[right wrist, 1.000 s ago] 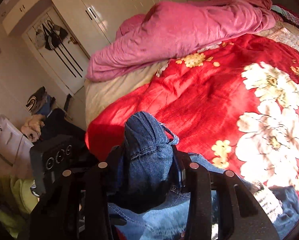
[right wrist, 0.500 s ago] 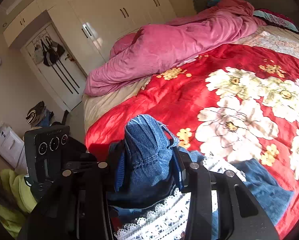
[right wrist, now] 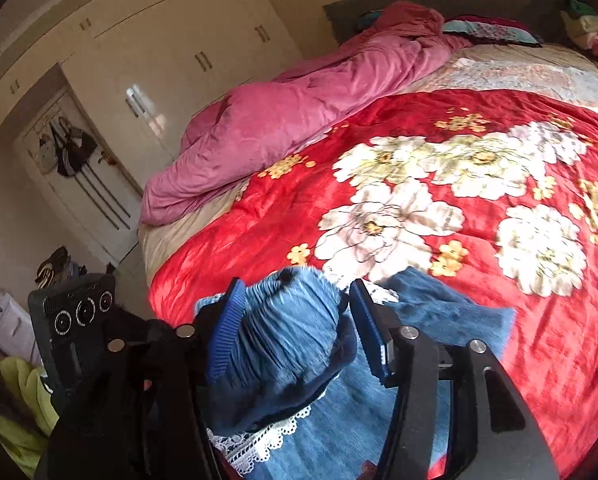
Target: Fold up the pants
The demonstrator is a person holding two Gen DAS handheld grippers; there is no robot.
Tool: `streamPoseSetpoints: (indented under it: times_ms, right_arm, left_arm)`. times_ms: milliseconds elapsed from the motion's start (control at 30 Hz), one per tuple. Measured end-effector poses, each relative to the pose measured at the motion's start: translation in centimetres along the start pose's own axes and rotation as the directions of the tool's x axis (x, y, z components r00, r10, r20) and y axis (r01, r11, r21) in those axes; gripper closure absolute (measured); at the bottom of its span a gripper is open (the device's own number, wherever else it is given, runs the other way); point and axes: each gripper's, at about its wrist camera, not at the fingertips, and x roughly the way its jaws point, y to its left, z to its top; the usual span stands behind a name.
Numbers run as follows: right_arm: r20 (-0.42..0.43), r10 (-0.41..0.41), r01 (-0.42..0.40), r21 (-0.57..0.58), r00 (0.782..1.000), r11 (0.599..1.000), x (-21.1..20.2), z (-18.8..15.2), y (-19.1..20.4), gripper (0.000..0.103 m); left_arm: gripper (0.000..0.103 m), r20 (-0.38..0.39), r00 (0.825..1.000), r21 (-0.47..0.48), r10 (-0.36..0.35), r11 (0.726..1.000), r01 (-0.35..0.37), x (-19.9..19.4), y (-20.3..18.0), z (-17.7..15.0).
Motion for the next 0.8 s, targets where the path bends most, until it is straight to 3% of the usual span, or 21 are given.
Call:
streamPoseSetpoints:
  times_ms: [167, 367, 500, 700, 800]
  right_arm:
    - [0.026, -0.116, 0.114, 0.061, 0.993, 0.992, -2.9, -2.6, -1.8, 0.045]
    - [-0.049, -0.153, 0.157, 0.078, 0.987, 0.985, -1.7, -4.9, -2.0, 0.044]
    - [-0.114, -0.313, 0.319, 0.036, 0.943, 0.947, -0.7, -6.6, -3.4, 0.044]
    - [-0.114, -0.333, 0.342, 0.069, 0.936, 0.937, -1.0, -8.0, -4.3, 0.040]
    - [-0.054, -0.298, 0.302, 0.085, 0.953, 0.949, -2.6, -7.7, -3.5, 0.038]
  left_arm:
    - [0.027, -0.050, 0.998, 0.055, -0.044, 0.997, 0.047, 1.5, -1.8, -1.1]
    - [0.023, -0.100, 0.995, 0.110, 0.012, 0.994, -0.001, 3.0, -3.4, -2.6]
    - [0.022, -0.101, 0.995, 0.112, 0.009, 0.994, 0.002, 3.0, -3.1, -2.7]
    - [0.022, -0.063, 0.998, 0.100, 0.007, 0.995, -0.001, 1.7, -2.9, -2.4]
    - [0.019, -0.017, 0.999, 0.105, 0.046, 0.993, -0.044, -0.1, -2.7, -2.0]
